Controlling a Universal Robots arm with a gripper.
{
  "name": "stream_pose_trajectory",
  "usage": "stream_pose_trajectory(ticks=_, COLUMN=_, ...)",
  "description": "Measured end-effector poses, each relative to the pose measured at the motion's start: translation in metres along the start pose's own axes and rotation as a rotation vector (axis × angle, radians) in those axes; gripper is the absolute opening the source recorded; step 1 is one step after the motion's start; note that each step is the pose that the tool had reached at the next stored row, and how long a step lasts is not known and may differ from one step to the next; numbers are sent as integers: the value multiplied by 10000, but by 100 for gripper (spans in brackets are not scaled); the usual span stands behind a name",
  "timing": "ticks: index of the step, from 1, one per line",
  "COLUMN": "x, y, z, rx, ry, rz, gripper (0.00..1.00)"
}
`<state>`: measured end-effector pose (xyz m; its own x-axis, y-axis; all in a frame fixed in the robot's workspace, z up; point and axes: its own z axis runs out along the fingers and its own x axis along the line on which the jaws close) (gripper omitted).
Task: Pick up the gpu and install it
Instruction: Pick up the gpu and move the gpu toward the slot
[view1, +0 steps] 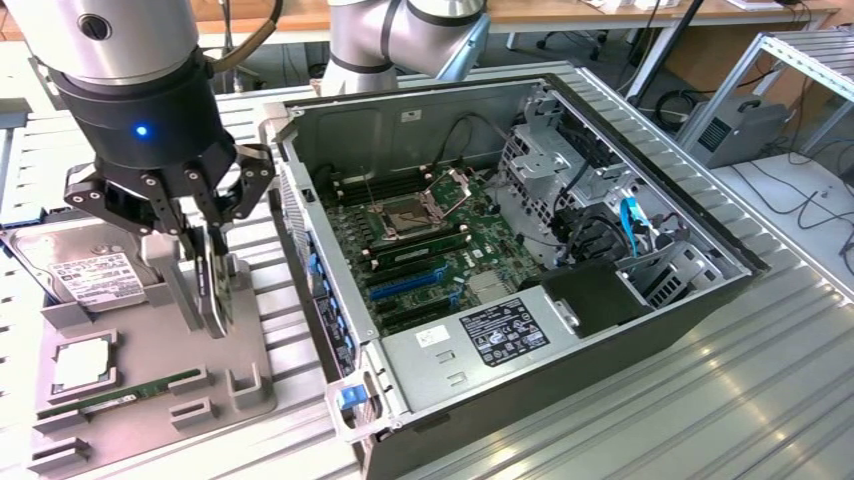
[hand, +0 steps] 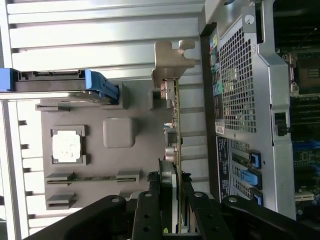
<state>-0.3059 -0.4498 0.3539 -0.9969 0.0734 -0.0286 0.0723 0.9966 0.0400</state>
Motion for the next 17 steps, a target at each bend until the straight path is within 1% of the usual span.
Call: stream_pose_trajectory(ticks=17, x=-2, y=3, z=-80, rx=-1, ry=-1, rz=0, gripper=27)
